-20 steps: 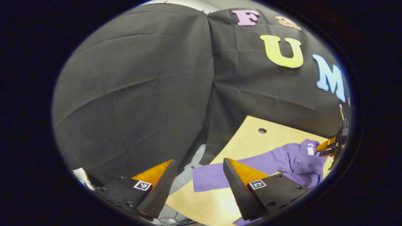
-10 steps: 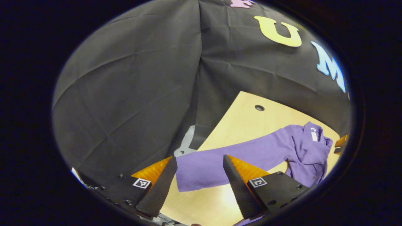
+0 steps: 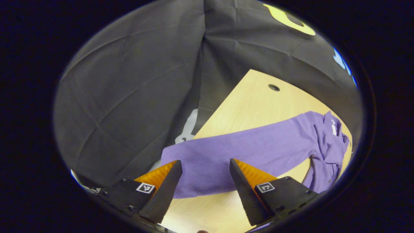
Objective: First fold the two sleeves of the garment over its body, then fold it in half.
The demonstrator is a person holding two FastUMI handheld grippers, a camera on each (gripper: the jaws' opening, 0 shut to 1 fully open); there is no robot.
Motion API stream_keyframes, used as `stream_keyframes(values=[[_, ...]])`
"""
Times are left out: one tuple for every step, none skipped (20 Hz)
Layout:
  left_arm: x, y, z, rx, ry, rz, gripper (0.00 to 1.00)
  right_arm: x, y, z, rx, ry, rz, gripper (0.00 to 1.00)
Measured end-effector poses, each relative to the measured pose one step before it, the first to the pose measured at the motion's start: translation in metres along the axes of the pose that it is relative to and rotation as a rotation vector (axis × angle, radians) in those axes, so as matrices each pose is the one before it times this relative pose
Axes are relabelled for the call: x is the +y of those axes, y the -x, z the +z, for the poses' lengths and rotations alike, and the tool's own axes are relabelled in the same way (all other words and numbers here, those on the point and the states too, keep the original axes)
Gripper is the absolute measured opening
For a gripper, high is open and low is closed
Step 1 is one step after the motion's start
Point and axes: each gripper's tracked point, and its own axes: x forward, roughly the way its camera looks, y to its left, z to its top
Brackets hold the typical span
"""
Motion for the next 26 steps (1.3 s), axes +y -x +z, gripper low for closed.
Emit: stream_keyframes(values=[[-0.00160,-0.00504,-0.00617,0.01676,0.00873,0.00417,0.98,-0.00619,0.00251,0.00056,0.00000,-0.00836,-0.00860,0.84],[-0.00106,-0.00599,-0.00763,0.02573,0.00812,0.00318,1.00,-0.00641,0.00188,0.00019,0.00098,-0.00778,-0.00768,0.84],[0.00089,-0.00372,-0.01409,0.05669,0.00842,0.01205,1.00,-0.00407,0.00064,0.00134,0.00051,-0.00780,-0.00704,0.84],[0.00169,-0.00056,0.00998,-0.05055,-0.00101,0.00187,0.94,-0.00365,0.00142,0.00152,0.00207,-0.00823,-0.00431,0.84],[-0.00005,-0.00715,-0.00749,0.03724,0.00304,0.00503,0.95,-0.00140,-0.00089,0.00107,0.00048,-0.00523,-0.00217,0.84],[-0.00040,0.00960,0.00326,-0.02563,0.00036,-0.00316,0.96,0.00019,-0.00050,-0.00007,0.00083,-0.00461,-0.00075,0.84],[0.00060,-0.00284,-0.00364,0.01508,0.00757,0.00379,0.96,0.00014,-0.00013,0.00017,0.00109,-0.00203,0.00172,0.84],[-0.00002,0.00114,0.00346,-0.02507,0.00318,-0.00117,0.96,0.00013,-0.00039,-0.00035,0.00225,0.00035,0.00229,0.84],[0.00038,0.00158,-0.00342,0.00724,0.00935,0.00626,0.96,0.00046,-0.00016,-0.00092,0.00355,0.00256,0.00149,0.84],[0.00095,-0.00037,0.00290,-0.01639,-0.00015,0.00399,0.97,0.00078,-0.00152,-0.00139,0.00539,0.00419,0.00258,0.84],[-0.00087,0.00207,-0.00068,0.00401,0.00623,0.00329,0.97,0.00065,-0.00066,-0.00156,0.00708,0.00512,0.00379,0.84],[-0.00038,-0.00026,0.00034,-0.00693,0.00448,0.00031,0.96,0.00084,-0.00087,-0.00145,0.00455,0.00376,0.00348,0.84],[-0.00173,-0.00037,0.00112,-0.01939,-0.00018,-0.00435,0.96,0.00060,-0.00099,-0.00031,0.00382,0.00272,0.00325,0.84],[-0.00651,-0.00291,0.00008,-0.01052,-0.00975,-0.00642,0.85,0.00044,-0.00038,-0.00115,0.00334,0.00071,0.00379,0.84],[-0.00078,0.00128,-0.00201,0.00196,-0.00632,-0.00176,0.76,0.00066,-0.00058,-0.00052,0.00256,-0.00229,0.00494,0.84],[0.00071,-0.00118,-0.00134,0.00509,-0.00728,-0.00031,0.77,-0.00021,0.00019,0.00063,-0.00132,-0.00407,0.00222,0.84],[-0.00378,-0.00066,0.00182,-0.01079,0.00078,-0.02287,0.61,-0.00020,-0.00016,0.00051,0.00118,-0.00499,0.00344,0.84],[0.00081,-0.00280,-0.00031,-0.01498,0.01087,0.01053,0.45,0.00038,0.00002,-0.00061,0.00077,-0.00321,0.00329,0.84],[0.00150,-0.00012,0.00296,-0.01144,0.01700,0.00730,0.29,0.00072,0.00083,0.00125,-0.00205,0.00013,0.00479,0.84],[0.00245,-0.00003,-0.00035,0.00029,-0.00996,0.00989,0.12,-0.00031,-0.00096,-0.00148,-0.00076,0.00277,0.00076,0.84],[0.00127,0.00016,-0.00010,0.01440,-0.02679,0.01940,0.08,-0.00041,-0.00004,0.00014,-0.00170,0.00407,-0.00093,0.84],[-0.00154,0.00092,-0.00153,0.01422,-0.04701,0.01346,0.06,-0.00046,-0.00053,-0.00086,0.00108,0.00461,-0.00330,0.84],[-0.00297,-0.00109,-0.00072,0.01487,-0.04610,0.01363,0.07,-0.00093,0.00002,0.00072,0.00090,0.00091,-0.00414,0.84],[-0.00190,-0.00048,0.00063,0.01005,-0.03600,0.00759,0.07,-0.00084,0.00034,0.00029,-0.00369,-0.00369,-0.00476,0.84],[-0.00095,-0.00040,0.00193,0.00225,-0.01508,0.00289,0.07,-0.00104,0.00068,0.00187,-0.00284,-0.00713,-0.00335,0.84],[0.00183,0.00009,0.00215,0.00486,-0.00852,-0.00216,0.07,-0.00273,0.00159,0.00030,-0.00160,-0.01003,-0.00343,0.84]])
